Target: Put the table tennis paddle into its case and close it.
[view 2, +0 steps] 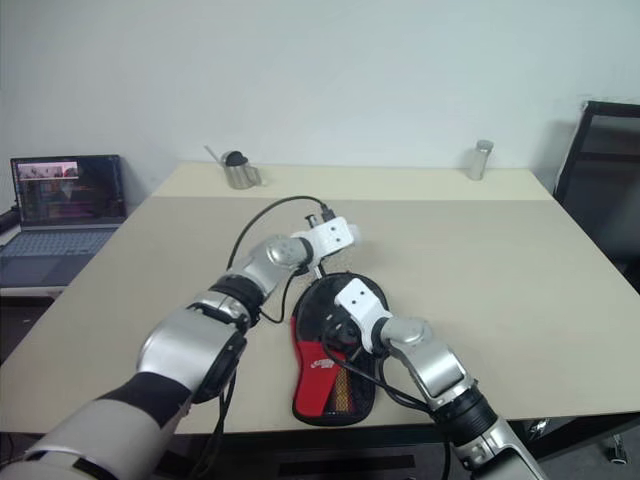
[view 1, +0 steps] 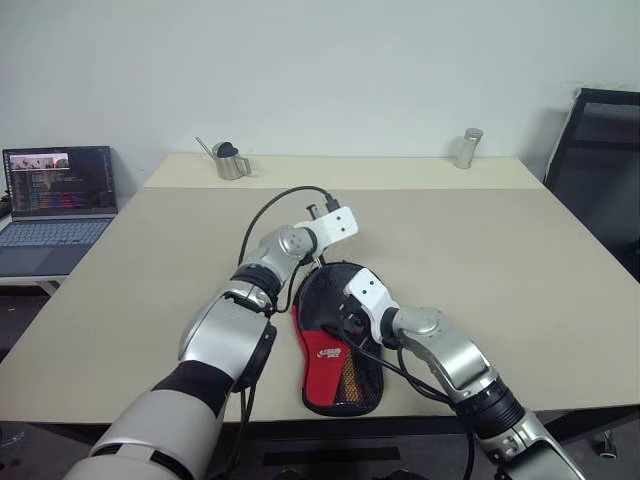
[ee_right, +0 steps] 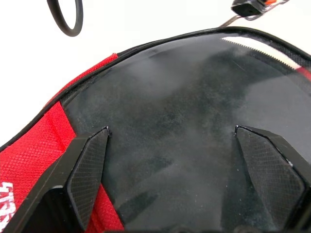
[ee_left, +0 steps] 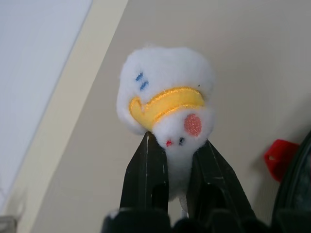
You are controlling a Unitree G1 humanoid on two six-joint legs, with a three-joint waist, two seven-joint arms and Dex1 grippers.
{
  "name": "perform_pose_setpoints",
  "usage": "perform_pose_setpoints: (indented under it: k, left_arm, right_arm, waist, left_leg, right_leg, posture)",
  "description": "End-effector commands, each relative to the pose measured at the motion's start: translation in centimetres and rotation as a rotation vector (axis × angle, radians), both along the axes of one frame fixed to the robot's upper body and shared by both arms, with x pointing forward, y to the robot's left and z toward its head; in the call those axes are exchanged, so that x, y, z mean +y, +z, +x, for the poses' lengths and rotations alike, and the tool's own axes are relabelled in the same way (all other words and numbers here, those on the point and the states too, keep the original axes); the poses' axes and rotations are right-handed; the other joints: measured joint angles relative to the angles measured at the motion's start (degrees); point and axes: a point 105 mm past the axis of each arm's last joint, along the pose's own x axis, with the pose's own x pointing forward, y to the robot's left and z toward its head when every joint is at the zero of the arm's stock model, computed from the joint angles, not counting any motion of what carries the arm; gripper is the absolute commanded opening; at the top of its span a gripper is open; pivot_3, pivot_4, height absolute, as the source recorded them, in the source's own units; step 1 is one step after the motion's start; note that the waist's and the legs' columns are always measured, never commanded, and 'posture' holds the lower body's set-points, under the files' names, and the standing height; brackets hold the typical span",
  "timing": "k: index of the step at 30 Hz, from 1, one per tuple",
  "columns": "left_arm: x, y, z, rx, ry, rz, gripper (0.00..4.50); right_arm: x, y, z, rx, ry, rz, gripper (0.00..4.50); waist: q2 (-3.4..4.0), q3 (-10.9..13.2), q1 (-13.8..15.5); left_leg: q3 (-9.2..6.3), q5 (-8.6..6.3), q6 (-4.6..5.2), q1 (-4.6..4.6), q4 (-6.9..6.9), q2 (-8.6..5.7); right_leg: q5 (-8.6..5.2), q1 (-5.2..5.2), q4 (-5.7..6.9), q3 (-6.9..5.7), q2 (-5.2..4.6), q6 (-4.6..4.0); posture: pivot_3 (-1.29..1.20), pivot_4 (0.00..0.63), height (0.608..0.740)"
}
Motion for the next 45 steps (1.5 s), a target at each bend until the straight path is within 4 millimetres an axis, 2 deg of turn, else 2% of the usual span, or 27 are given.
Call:
perform_pose_setpoints:
  k: [1, 5, 10, 14, 19, 23, 28, 31, 40, 45]
  left_arm:
    - [-3.2, 5.0, -0.2, -0.175, -0.097, 0.006, 0.18]
    - [-5.6, 6.2, -0.9, -0.237, -0.178, 0.030, 0.18]
    - [-7.9, 6.7, -1.7, -0.291, -0.257, 0.071, 0.18]
    - [-10.7, 6.5, -3.2, -0.305, -0.368, 0.073, 0.18]
    - [-13.3, 5.9, -4.8, -0.270, -0.472, 0.034, 0.18]
    - [-13.9, 4.4, -5.4, -0.222, -0.505, 0.051, 0.18]
    - [-12.9, 1.8, -5.3, -0.090, -0.496, 0.065, 0.18]
    - [-12.3, 0.9, -5.2, -0.046, -0.488, 0.072, 1.22]
    - [-10.9, -0.1, -5.2, 0.007, -0.506, 0.066, 4.47]
    - [-8.8, 0.3, -4.5, 0.007, -0.482, 0.069, 4.47]
  right_arm:
    - [-1.8, -5.3, -0.8, 0.154, -0.073, -0.129, 4.50]
    - [-1.8, -5.4, -0.9, 0.157, -0.077, -0.125, 4.50]
    - [-1.6, -5.6, -1.2, 0.162, -0.076, -0.122, 4.50]
    - [-1.5, -5.6, -1.2, 0.162, -0.079, -0.118, 4.50]
    - [-1.6, -5.6, -1.1, 0.159, -0.088, -0.117, 4.50]
    - [-1.7, -5.4, -1.0, 0.155, -0.093, -0.117, 4.50]
    - [-1.8, -5.4, -0.9, 0.151, -0.095, -0.117, 4.50]
    - [-1.8, -5.4, -1.0, 0.151, -0.092, -0.118, 4.50]
    - [-1.7, -5.3, -0.7, 0.147, -0.095, -0.113, 4.50]
    - [-1.9, -4.9, -0.3, 0.156, -0.117, -0.086, 4.50]
  waist:
    - [0.00, 0.0, 0.0]
    - [0.00, 0.0, 0.0]
    - [0.01, 0.0, 0.0]
    - [0.01, 0.0, 0.1]
    - [0.02, 0.0, 0.1]
    - [0.10, -0.1, 0.1]
    - [0.25, -0.1, 0.1]
    - [0.30, -0.2, 0.1]
    - [0.40, -0.2, -0.4]
    - [0.53, -0.3, -0.4]
  left_leg:
    - [-0.01, 0.00, 0.00, 0.00, 0.00, 0.00]
    - [-0.03, 0.00, 0.00, 0.00, 0.00, 0.00]
    - [-0.07, 0.00, 0.00, 0.00, 0.00, 0.00]
    - [-0.12, 0.00, 0.00, -0.03, 0.00, 0.00]
    - [-0.15, 0.00, 0.00, -0.09, 0.00, -0.04]
    - [-0.18, 0.00, 0.00, -0.09, 0.00, -0.03]
    - [-0.19, 0.00, 0.00, -0.09, 0.00, -0.03]
    - [-0.18, -0.01, 0.01, -0.08, -0.01, -0.03]
    - [-0.18, -0.01, 0.02, -0.07, -0.02, -0.02]
    - [-0.19, -0.01, 0.03, -0.05, -0.02, -0.01]
  right_leg:
    - [0.00, 0.00, 0.00, -0.02, 0.00, 0.00]
    - [0.00, 0.02, 0.00, -0.05, 0.00, 0.00]
    - [0.00, 0.05, -0.04, -0.10, -0.01, 0.00]
    - [0.00, 0.05, -0.06, -0.16, -0.01, 0.00]
    - [0.00, 0.07, -0.14, -0.36, -0.05, 0.00]
    - [-0.01, 0.09, -0.15, -0.43, -0.05, 0.01]
    - [-0.01, 0.10, -0.19, -0.46, -0.05, 0.01]
    - [-0.01, 0.11, -0.20, -0.47, -0.05, 0.01]
    - [-0.01, 0.11, -0.21, -0.46, -0.04, 0.01]
    - [-0.01, 0.13, -0.20, -0.48, -0.03, 0.01]
  posture:
    - [0.00, 0.150, 0.740]
    - [0.00, 0.150, 0.740]
    - [0.00, 0.150, 0.740]
    - [0.00, 0.150, 0.740]
    - [0.00, 0.150, 0.740]
    - [0.00, 0.150, 0.740]
    - [0.00, 0.150, 0.740]
    - [0.00, 0.150, 0.740]
    - [0.00, 0.150, 0.740]
    - [0.00, 0.150, 0.740]
